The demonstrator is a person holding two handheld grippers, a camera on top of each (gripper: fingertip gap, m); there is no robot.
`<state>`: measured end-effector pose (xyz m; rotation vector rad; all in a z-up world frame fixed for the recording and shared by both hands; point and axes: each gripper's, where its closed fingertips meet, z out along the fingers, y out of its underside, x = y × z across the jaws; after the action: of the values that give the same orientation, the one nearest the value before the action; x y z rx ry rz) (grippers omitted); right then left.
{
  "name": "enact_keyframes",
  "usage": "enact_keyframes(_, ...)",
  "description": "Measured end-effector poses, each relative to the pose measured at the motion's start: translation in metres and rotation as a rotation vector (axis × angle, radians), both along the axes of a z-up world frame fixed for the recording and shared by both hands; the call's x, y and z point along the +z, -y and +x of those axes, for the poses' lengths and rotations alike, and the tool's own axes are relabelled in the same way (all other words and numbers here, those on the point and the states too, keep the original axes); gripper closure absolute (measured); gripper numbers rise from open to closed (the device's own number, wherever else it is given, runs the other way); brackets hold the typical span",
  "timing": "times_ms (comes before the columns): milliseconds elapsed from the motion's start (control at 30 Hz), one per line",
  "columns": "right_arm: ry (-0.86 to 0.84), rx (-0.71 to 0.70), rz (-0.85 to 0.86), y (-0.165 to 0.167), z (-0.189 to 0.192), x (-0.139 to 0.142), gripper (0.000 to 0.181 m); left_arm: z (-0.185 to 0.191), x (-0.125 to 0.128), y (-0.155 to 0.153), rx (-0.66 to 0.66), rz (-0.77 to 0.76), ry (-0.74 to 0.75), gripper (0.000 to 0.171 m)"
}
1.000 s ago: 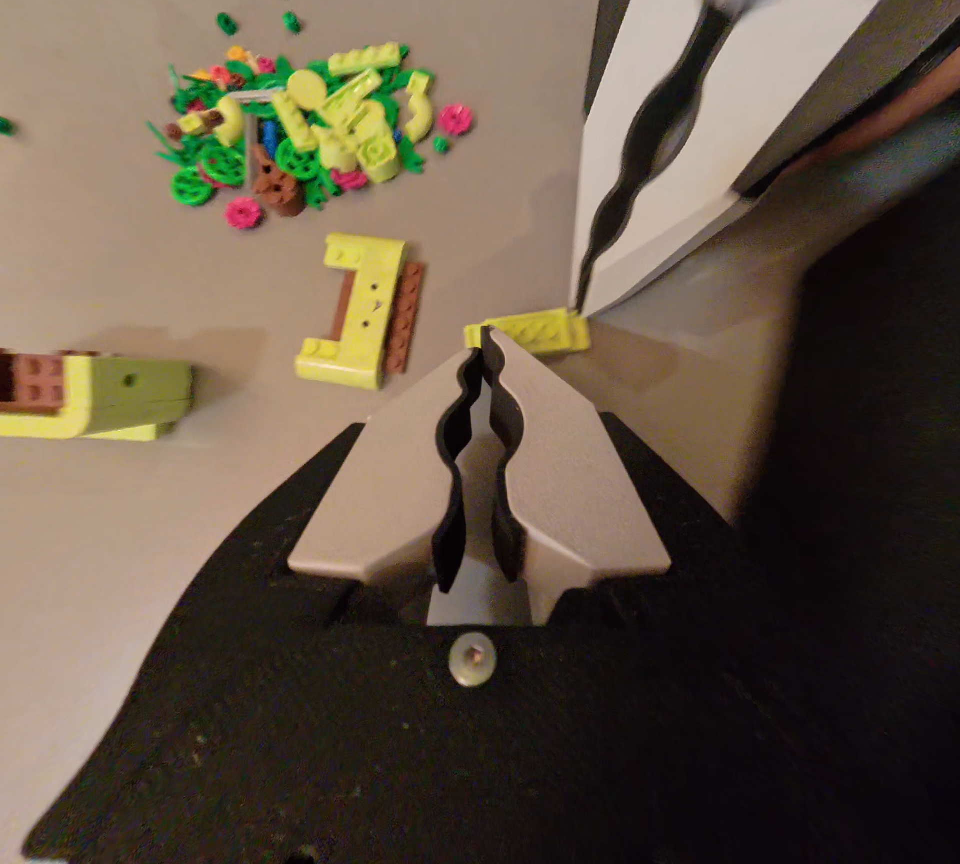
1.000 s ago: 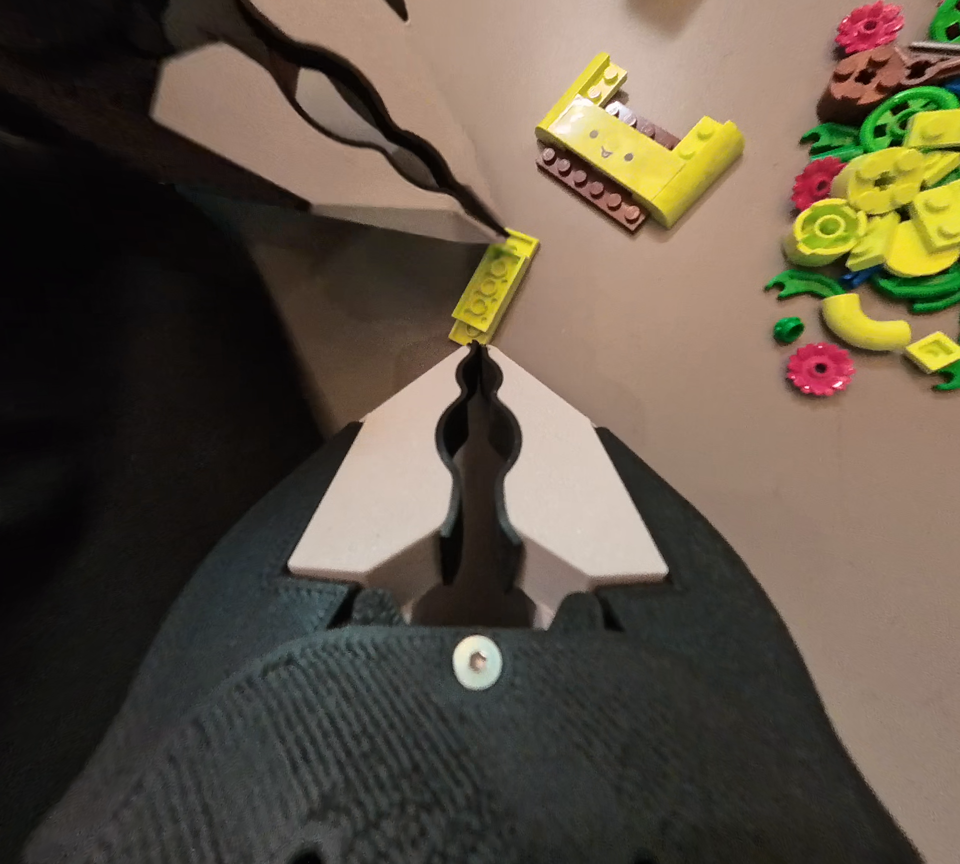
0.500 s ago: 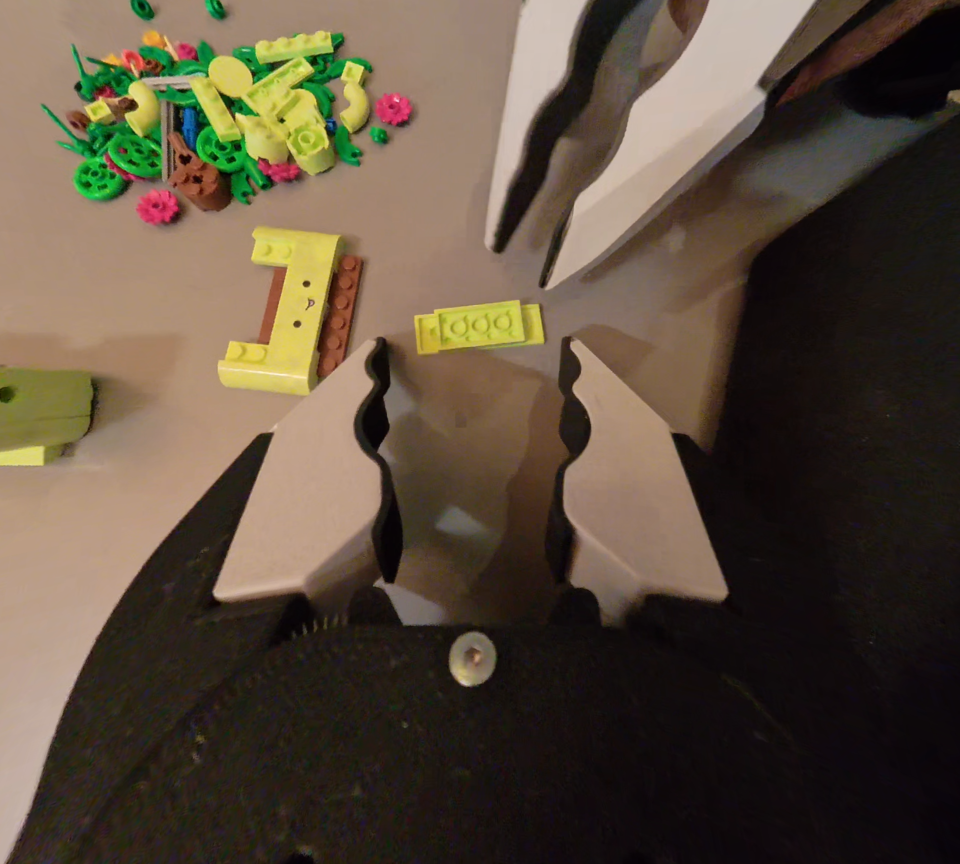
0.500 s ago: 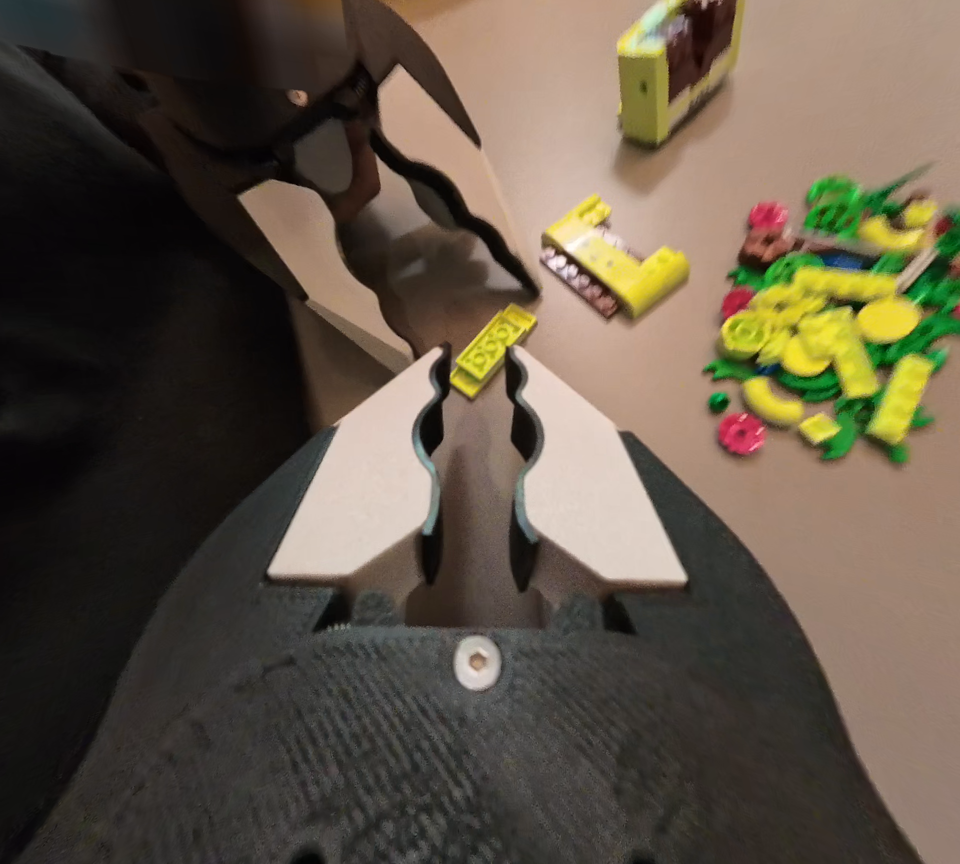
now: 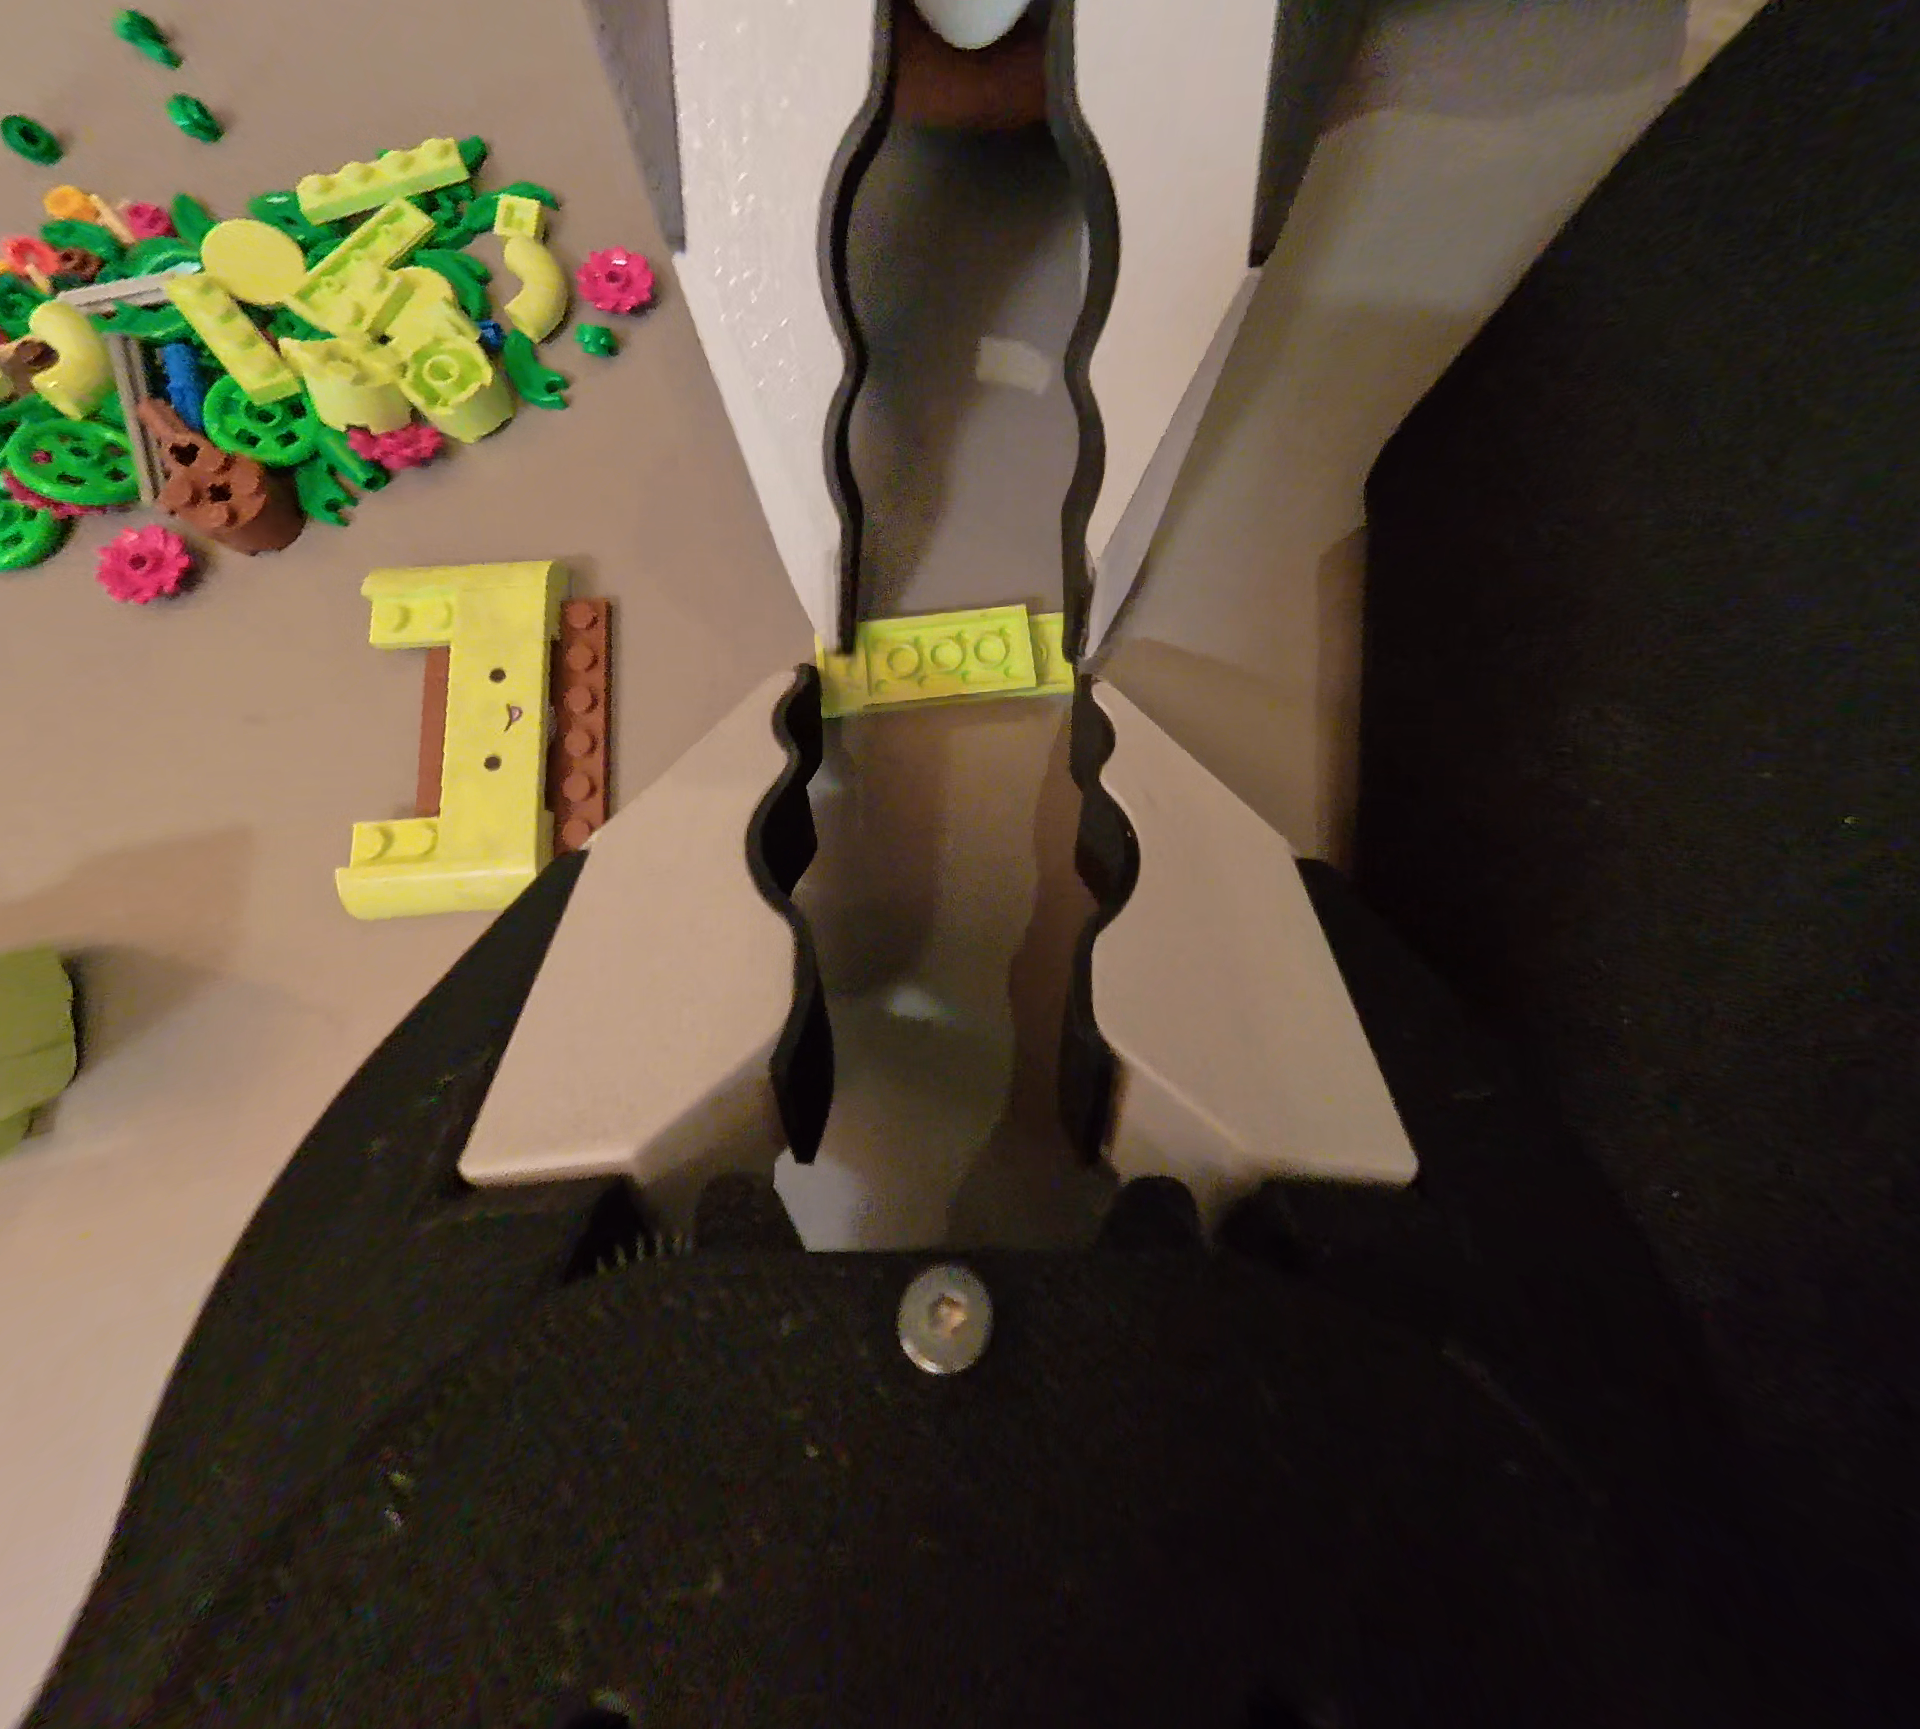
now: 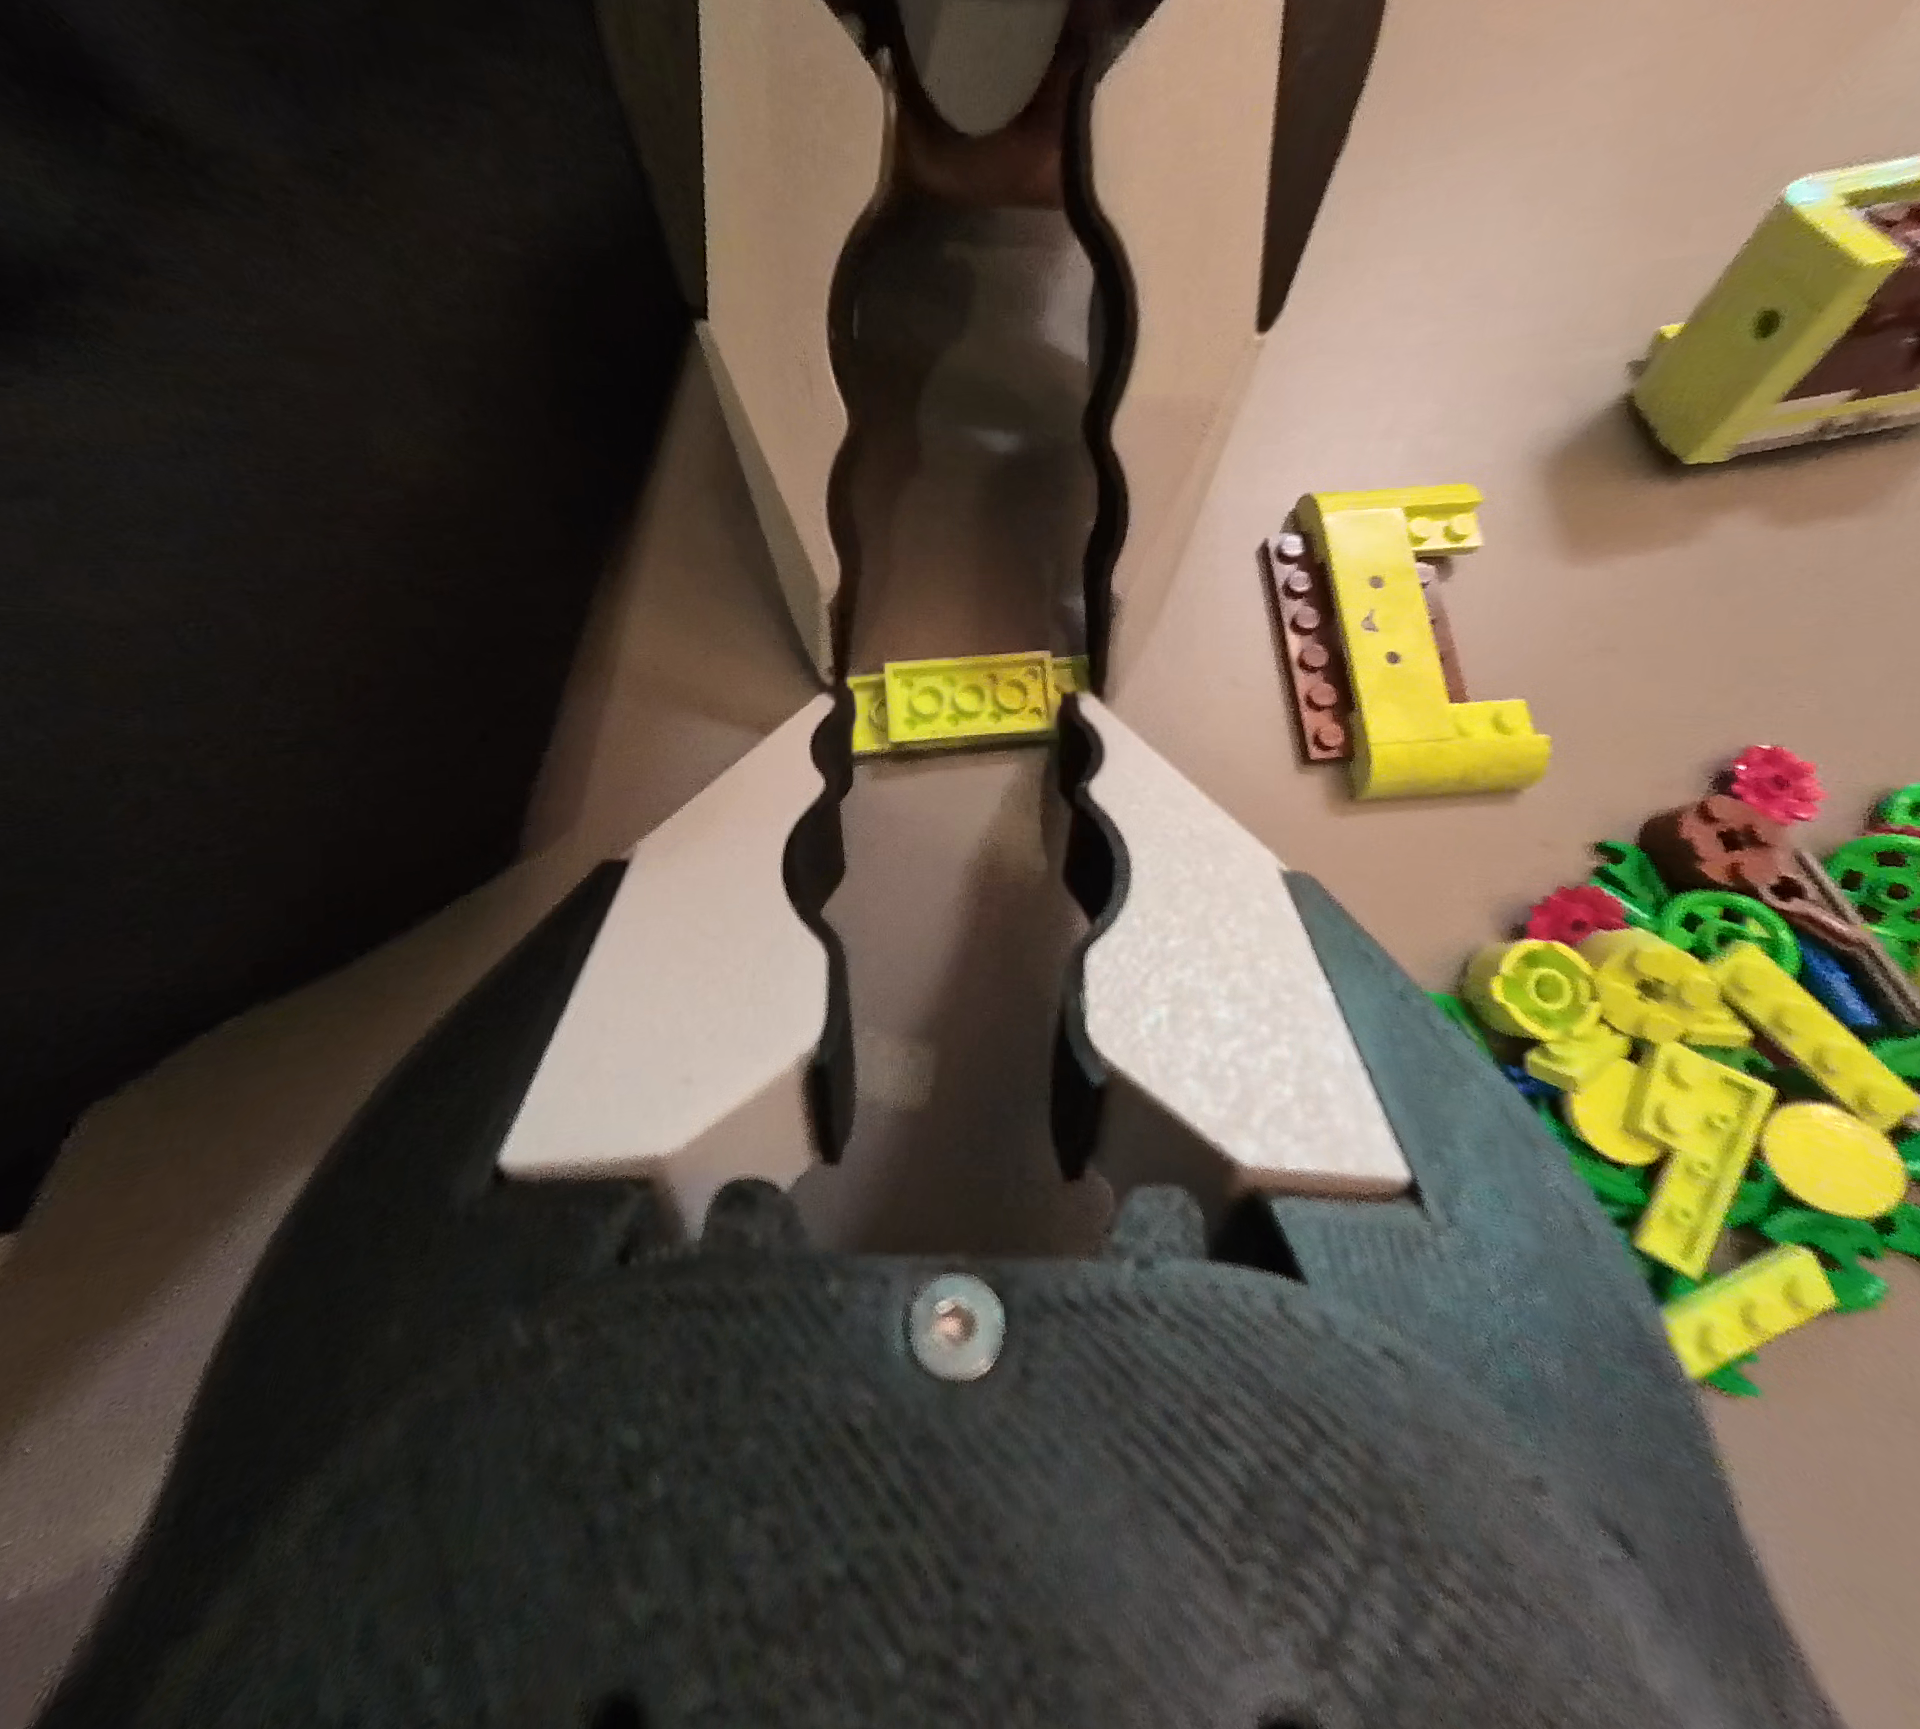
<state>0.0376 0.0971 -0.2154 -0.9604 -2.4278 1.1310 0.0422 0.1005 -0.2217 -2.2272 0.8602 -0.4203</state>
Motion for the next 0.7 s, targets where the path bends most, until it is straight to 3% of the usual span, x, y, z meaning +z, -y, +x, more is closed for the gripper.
enact_keyframes(200,0.059,0.026,0.001,-0.0017,-0.0001,-0.0008,0.149,0.0013,0.0,-0.0003,-0.058,-0.002,0.001,0.126)
enact_keyframes(533,0.062,0.03,0.047,0.0011,-0.0009,-0.0011,0.15,0.0023,-0.0002,-0.0053,-0.02,0.014,-0.016,0.124)
enact_keyframes(700,0.078,-0.004,-0.069,0.0013,-0.0013,0.0012,0.151,0.002,-0.0011,-0.005,-0.012,0.023,-0.033,0.124)
